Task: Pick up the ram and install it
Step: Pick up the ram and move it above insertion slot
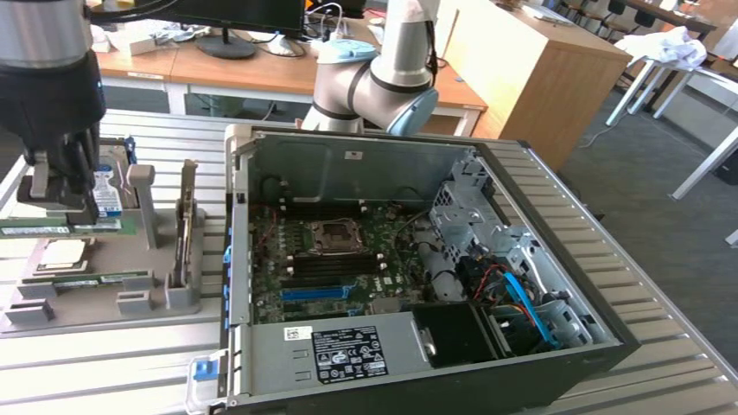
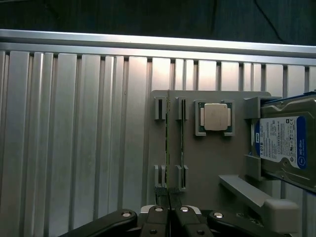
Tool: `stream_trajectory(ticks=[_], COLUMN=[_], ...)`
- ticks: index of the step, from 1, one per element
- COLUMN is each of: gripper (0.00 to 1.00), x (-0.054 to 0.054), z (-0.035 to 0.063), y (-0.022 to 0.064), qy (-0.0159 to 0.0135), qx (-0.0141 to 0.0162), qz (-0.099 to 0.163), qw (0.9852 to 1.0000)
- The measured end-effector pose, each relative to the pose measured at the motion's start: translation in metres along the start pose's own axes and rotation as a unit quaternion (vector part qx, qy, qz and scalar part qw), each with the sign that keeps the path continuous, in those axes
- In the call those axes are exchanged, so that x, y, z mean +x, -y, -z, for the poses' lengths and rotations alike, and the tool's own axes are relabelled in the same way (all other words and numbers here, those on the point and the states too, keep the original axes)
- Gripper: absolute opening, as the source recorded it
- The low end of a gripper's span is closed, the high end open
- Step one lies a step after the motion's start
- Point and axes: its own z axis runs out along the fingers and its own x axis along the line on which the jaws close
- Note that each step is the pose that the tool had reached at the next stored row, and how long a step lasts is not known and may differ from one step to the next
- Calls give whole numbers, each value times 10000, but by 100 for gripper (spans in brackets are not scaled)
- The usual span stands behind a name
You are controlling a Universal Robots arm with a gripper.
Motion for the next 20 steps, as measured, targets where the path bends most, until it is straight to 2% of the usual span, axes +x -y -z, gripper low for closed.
stream_trajectory(ticks=[20], gripper=[11], x=[-11], z=[380], y=[-11], qy=[0], qx=[0], qz=[0], qw=[10000])
